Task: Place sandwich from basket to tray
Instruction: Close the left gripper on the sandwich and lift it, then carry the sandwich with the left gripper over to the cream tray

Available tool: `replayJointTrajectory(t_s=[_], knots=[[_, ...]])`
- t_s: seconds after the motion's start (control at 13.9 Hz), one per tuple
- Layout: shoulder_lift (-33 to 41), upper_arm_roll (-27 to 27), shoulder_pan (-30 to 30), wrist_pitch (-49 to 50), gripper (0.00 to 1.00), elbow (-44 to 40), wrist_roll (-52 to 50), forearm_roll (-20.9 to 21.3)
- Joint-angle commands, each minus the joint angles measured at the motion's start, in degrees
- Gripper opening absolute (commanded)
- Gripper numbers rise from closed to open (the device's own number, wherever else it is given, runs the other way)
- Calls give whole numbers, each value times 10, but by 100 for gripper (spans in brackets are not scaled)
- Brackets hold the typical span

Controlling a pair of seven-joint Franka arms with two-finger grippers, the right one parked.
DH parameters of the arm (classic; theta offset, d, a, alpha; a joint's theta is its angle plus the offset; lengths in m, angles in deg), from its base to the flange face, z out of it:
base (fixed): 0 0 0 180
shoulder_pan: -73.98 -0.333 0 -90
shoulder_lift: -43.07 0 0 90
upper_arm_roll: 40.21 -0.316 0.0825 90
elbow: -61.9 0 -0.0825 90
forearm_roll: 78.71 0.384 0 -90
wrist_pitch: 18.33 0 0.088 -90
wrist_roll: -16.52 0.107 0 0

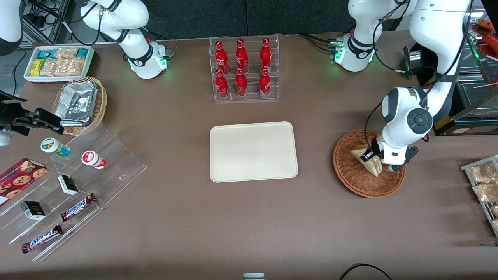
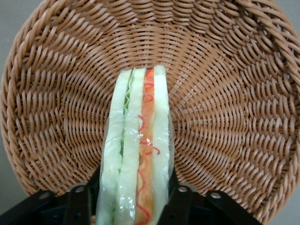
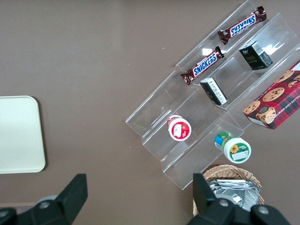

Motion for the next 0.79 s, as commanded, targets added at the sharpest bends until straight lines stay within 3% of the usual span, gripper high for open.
replayJointTrajectory(t_s=[0.0, 0.29, 0.51, 0.72], knots=[[6, 0, 6, 11, 0, 1, -11, 2], [18, 7, 12, 139, 0, -83, -5, 5], [14, 8, 58, 234, 0, -171, -5, 3], [10, 9, 134, 248, 0, -201, 2, 2]])
